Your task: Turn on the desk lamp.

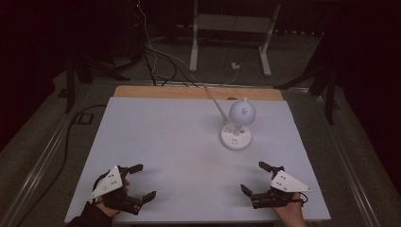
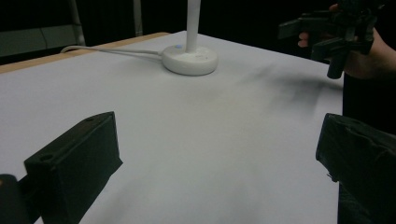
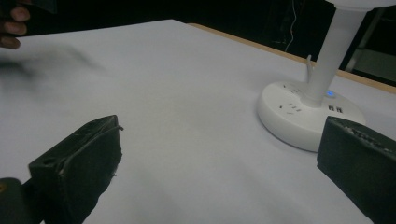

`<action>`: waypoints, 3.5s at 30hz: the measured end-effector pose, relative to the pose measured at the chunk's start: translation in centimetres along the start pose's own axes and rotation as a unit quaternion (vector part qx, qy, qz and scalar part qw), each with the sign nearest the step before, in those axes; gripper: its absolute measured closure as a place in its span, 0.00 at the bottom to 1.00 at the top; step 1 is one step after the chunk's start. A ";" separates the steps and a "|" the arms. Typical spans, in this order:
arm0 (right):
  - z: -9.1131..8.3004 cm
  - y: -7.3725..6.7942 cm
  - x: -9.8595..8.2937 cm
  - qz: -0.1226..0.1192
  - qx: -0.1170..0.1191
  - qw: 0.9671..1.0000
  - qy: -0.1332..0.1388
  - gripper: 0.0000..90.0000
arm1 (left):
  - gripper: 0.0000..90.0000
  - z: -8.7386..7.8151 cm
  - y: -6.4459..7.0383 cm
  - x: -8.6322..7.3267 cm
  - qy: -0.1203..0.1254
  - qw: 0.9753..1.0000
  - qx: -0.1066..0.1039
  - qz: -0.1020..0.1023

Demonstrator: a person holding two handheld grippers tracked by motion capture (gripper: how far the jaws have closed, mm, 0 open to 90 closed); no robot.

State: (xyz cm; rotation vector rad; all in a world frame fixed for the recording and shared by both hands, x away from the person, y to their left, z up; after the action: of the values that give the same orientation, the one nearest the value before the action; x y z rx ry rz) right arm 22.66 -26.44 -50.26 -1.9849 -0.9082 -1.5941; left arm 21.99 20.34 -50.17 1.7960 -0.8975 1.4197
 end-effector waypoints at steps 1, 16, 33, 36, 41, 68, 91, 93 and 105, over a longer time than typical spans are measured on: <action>0.0 0.0 0.0 -0.001 -0.001 1.000 -0.003 0.00 | 0.00 0.0 0.0 0.0 0.000 1.000 -0.001 0.001; 0.1 -0.3 0.2 -0.002 0.012 1.000 -0.022 0.00 | 0.00 -0.2 -0.1 0.1 0.006 1.000 -0.005 -0.002; 0.2 -0.8 1.1 0.043 0.038 0.997 -0.045 0.00 | 0.00 -0.2 -0.1 0.1 0.006 1.000 -0.006 -0.005; 0.2 -0.8 1.3 0.048 0.041 0.997 -0.047 0.00 | 0.00 -0.2 -0.2 0.1 0.009 1.000 -0.006 -0.008; 0.0 -1.1 2.3 0.054 0.046 0.996 -0.049 0.00 | 0.00 -0.2 -0.2 0.1 0.008 1.000 -0.007 -0.008; 0.7 0.8 7.2 0.052 0.038 0.998 -0.020 0.00 | 0.00 -0.1 -0.2 0.2 0.011 1.000 -0.011 -0.013; 2.7 4.7 8.4 0.065 0.005 0.998 -0.024 0.00 | 0.00 -0.1 -0.1 0.2 0.012 1.000 -0.013 -0.015; 2.9 5.0 8.4 0.063 -0.002 0.998 -0.024 0.00 | 0.00 -0.1 -0.2 0.2 0.012 1.000 -0.013 -0.014; 4.5 7.1 7.5 0.077 -0.021 0.996 -0.034 0.00 | 0.00 -0.2 -0.2 0.3 0.014 1.000 -0.012 -0.014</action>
State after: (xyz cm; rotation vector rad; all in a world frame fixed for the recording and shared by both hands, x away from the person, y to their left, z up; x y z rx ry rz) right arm 31.76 -26.64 -43.66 -2.0949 -0.7319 -1.4797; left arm 22.09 20.60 -49.90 1.7601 -0.8673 1.4069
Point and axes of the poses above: each handheld gripper's, and its own axes: z roughly forward along the jaws, x roughly out of its top, y roughly to its right, the point moved 1 cm from there along z, roughly forward along the jaws, and after that the axes turned 5 degrees about y, right-handed, at the moved point
